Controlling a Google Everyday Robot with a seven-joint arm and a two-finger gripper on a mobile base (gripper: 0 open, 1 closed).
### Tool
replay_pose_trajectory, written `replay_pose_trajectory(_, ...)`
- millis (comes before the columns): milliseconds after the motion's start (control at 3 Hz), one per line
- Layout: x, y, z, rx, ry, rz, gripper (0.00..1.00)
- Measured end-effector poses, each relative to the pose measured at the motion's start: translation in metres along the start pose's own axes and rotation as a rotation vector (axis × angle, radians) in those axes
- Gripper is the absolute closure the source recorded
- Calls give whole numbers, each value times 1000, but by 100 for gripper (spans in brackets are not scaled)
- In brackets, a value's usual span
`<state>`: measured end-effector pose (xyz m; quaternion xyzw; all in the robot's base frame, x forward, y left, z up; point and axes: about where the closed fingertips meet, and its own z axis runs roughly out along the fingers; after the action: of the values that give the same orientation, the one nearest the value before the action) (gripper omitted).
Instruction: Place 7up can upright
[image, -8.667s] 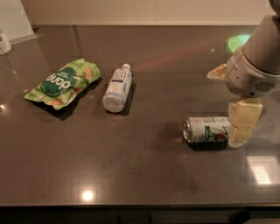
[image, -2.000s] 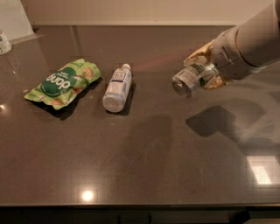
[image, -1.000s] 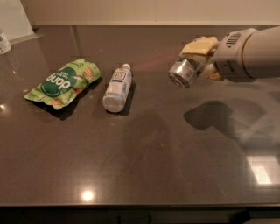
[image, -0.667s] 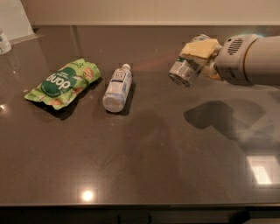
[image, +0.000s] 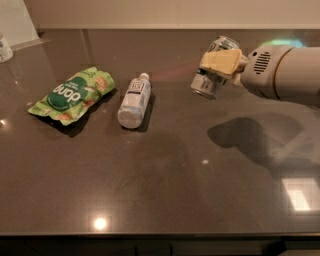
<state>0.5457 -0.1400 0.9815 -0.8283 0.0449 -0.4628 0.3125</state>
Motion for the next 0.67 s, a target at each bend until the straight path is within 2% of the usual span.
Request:
replay_pose_trajectory(333, 0, -2, 0, 1, 4, -10, 100)
replay_pose_trajectory(667, -2, -2, 0, 5, 18, -93, 100)
